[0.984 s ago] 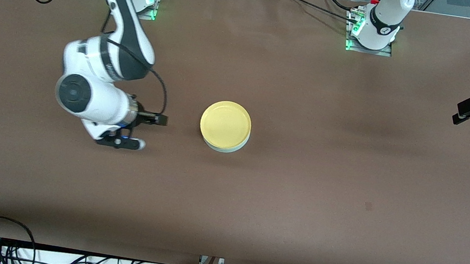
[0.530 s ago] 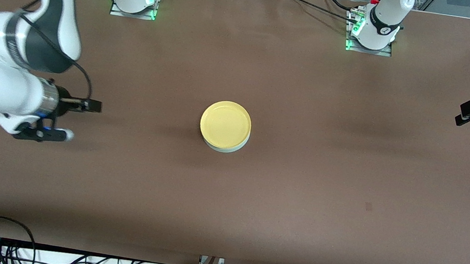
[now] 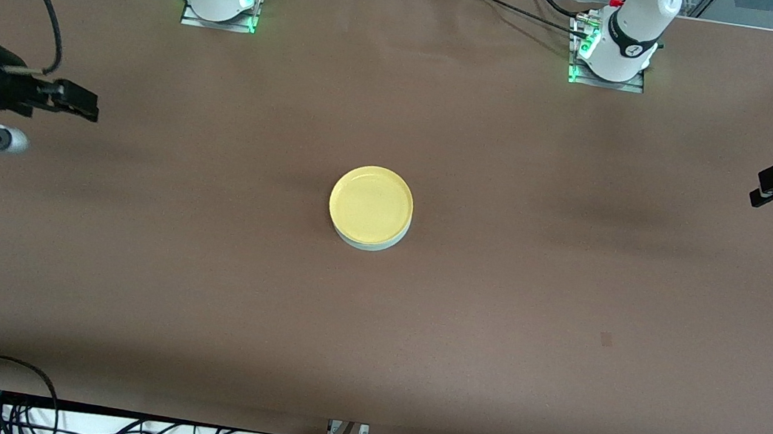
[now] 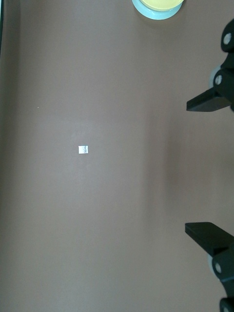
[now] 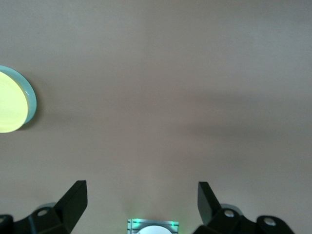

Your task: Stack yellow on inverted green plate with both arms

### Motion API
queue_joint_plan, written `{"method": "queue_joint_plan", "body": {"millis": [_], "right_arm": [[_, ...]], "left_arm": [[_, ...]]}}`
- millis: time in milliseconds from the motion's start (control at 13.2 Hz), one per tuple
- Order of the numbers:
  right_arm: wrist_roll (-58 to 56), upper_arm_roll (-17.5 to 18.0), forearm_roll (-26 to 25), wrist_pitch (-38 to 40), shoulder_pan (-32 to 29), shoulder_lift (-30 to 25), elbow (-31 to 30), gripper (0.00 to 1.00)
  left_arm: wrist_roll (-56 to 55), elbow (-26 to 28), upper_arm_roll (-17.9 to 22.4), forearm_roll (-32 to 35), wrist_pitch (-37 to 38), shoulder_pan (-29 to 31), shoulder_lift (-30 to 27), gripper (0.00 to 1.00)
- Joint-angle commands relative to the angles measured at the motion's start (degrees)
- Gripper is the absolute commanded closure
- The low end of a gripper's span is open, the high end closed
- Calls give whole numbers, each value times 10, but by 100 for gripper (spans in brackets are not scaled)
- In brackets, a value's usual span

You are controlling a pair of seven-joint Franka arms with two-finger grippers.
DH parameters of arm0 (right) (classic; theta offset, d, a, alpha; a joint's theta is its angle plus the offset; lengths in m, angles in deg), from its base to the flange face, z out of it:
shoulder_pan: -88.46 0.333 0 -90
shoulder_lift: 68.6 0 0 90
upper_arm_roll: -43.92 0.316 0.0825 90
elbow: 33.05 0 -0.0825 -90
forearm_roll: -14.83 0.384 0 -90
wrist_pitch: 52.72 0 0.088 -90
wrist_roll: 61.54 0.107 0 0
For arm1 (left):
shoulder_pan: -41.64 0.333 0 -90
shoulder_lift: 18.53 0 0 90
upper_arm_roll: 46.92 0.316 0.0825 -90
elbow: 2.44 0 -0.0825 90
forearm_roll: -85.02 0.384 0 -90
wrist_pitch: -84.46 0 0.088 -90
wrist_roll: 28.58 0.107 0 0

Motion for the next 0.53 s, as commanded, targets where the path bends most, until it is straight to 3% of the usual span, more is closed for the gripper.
{"method": "queue_joint_plan", "body": {"millis": [0, 227, 454], "right_arm": [[-2, 30, -15, -6, -34, -69, -51, 0], [-2, 35, -15, -14, -57, -128, -112, 0], [-2, 55, -15, -15, -79, -137, -120, 0]], "left_arm": [[-3, -16, 4, -11, 4, -1, 8, 0], [-3, -16, 4, -11, 4, -1, 8, 0], [-3, -16, 4, -10, 4, -1, 8, 0]]}}
